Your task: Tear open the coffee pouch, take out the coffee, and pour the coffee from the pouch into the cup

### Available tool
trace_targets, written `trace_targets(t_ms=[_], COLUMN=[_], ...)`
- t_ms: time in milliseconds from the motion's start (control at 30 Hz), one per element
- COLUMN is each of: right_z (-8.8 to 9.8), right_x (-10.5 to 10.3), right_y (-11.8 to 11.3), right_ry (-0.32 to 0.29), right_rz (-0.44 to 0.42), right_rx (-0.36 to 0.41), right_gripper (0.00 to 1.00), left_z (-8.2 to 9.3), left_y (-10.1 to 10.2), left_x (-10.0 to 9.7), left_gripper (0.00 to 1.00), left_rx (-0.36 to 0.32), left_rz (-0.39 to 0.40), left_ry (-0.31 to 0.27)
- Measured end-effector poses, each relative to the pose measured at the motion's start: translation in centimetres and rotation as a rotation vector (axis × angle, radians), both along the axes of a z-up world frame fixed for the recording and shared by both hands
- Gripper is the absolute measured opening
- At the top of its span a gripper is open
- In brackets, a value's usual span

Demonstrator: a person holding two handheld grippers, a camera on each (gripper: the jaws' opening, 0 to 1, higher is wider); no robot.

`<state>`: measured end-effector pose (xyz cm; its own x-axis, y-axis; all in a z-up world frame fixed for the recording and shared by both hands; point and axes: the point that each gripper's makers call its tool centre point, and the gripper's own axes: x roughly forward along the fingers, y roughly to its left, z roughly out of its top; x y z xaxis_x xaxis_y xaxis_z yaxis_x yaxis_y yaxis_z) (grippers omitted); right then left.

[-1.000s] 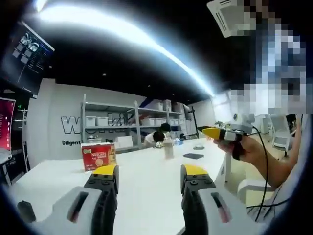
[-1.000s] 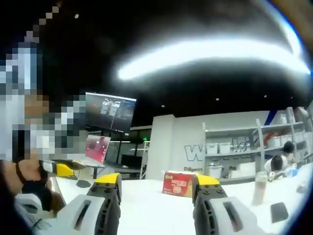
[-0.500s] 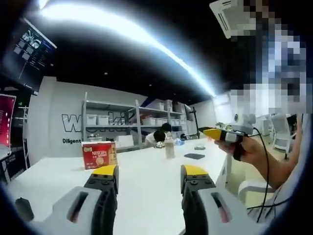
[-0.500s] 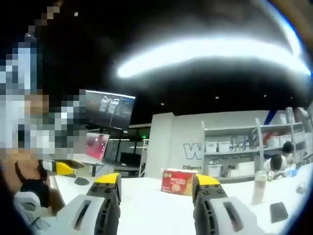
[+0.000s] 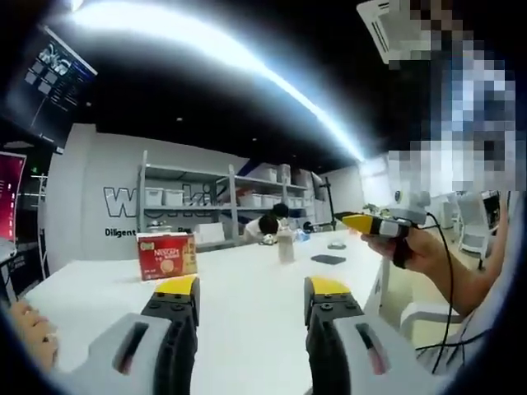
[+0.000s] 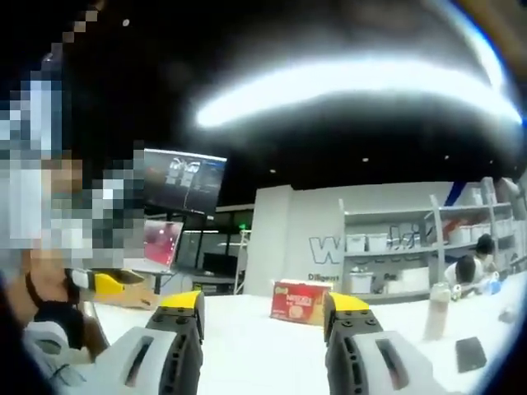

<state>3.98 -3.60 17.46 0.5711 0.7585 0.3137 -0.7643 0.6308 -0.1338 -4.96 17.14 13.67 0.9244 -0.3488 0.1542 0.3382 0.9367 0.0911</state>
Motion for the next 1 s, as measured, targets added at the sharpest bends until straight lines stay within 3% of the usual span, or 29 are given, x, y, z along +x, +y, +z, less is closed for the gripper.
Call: trace_targets(t_ms=[567,1000], right_z=[-1.0,-2.1], right_x=[1.9,4.3], right_y=[0.7,2.1], right_ry=[0.042,0.1], right_rz=[0.006,0.035], right_rx=[-0.011,-0.02], right_gripper=[0.58,0.59], left_z=[-0.9,-2.9], left_y=[0.3,1.2], left_x=[1.7,4.3], left_gripper=[0.53,0.53], left_rx=[-0.029,-0.049], left_rz=[-0.014,-0.021], left_ry=[0.039,0.111])
